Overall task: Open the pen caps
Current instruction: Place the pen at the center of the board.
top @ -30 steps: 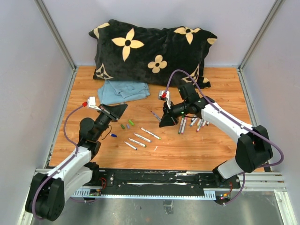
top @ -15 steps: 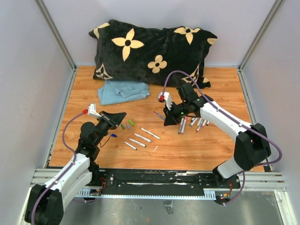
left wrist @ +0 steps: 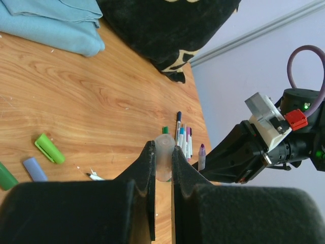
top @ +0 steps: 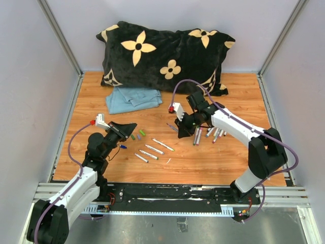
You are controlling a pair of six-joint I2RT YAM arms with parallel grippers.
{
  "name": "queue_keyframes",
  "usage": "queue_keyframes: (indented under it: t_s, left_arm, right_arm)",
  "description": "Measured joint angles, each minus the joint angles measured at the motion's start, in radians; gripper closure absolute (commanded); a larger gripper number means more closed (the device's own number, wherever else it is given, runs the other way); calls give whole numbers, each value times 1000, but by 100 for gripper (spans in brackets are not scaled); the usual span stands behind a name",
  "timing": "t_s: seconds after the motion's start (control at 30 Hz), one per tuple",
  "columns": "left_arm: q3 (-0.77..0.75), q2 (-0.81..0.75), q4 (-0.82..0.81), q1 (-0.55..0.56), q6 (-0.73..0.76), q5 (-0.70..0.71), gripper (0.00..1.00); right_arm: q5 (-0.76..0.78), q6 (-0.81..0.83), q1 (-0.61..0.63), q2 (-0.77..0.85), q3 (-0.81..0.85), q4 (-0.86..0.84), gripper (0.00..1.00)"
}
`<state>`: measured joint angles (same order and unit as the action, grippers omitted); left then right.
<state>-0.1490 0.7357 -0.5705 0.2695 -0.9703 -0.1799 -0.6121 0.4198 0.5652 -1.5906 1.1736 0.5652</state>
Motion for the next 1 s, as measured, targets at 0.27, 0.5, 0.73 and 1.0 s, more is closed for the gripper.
queue_keyframes:
  t_s: [0.27,0.5,0.73,1.0]
  left_arm:
    - [0,1,6,0,0,0,100]
    - [0,1,27,0,-3,0,100]
    - [0,1,33,0,-5,0,100]
    - [0,1,35,0,-5,1,100]
  right_arm:
    - [87,-17,68,-95,26,4,94]
    - [171,-91,91,-204,73,9,94]
    - [197,-151,97,-259,95,7,92]
    - [206,-185,129,-296,95,7,90]
